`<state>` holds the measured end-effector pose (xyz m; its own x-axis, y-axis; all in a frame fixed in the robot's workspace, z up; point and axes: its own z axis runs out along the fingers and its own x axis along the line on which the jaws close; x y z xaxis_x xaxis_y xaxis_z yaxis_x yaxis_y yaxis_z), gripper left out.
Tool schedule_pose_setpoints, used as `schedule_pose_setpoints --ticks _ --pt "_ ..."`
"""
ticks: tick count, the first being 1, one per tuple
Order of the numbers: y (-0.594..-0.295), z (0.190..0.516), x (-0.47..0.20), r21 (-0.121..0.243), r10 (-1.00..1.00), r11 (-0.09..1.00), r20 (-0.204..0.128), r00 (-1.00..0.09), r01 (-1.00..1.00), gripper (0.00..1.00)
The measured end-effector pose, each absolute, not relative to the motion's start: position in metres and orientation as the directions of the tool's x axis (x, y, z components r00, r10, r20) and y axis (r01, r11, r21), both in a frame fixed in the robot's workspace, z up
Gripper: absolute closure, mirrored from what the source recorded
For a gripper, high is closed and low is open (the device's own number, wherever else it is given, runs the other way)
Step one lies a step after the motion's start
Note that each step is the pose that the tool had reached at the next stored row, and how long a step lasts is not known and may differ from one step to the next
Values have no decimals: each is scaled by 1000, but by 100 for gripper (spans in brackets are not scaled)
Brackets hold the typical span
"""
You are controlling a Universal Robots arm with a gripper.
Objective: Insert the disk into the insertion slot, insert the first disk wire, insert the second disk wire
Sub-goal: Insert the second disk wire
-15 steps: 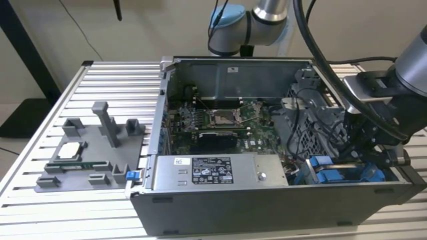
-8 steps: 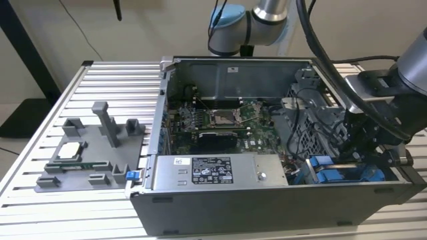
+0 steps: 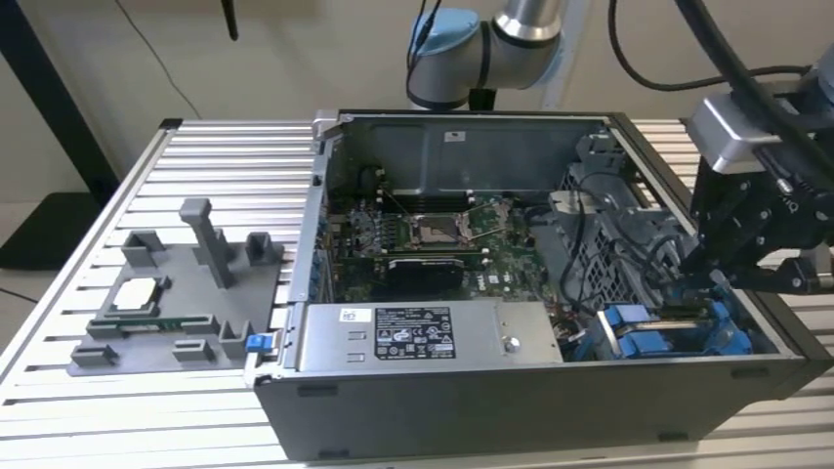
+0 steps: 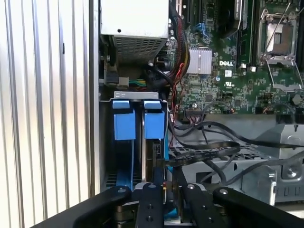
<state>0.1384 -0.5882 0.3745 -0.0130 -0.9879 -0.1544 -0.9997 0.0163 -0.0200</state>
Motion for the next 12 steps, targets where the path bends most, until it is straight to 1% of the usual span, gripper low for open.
schedule_pose_setpoints --ticks 7,12 --pt "-588 400 138 -20 -988 17 -154 -14 -1000 0" --pt "-588 403 137 -20 -988 17 -155 -14 -1000 0"
